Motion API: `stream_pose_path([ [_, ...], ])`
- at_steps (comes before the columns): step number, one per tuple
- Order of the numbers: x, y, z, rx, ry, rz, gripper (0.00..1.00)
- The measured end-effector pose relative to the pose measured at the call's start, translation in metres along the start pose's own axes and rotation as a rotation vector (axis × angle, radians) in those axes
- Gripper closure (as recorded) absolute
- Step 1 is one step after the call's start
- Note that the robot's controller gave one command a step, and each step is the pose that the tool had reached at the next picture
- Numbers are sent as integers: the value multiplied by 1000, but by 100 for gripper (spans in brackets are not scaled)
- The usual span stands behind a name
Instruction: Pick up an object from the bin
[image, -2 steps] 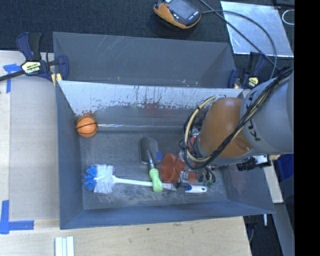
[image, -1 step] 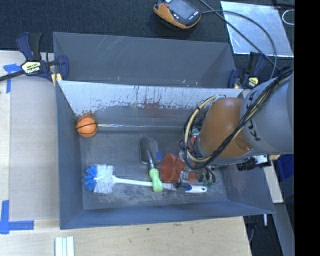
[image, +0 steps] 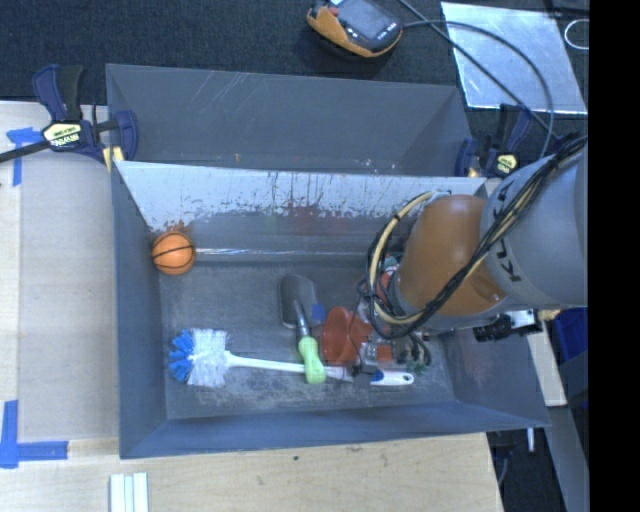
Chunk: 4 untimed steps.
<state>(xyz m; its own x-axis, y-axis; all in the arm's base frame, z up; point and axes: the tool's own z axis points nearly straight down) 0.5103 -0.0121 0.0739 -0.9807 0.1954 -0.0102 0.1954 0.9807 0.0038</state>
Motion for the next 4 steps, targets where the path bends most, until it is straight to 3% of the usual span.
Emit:
stream_pose_path([
  [4,0,0,0,0,0,0,100],
])
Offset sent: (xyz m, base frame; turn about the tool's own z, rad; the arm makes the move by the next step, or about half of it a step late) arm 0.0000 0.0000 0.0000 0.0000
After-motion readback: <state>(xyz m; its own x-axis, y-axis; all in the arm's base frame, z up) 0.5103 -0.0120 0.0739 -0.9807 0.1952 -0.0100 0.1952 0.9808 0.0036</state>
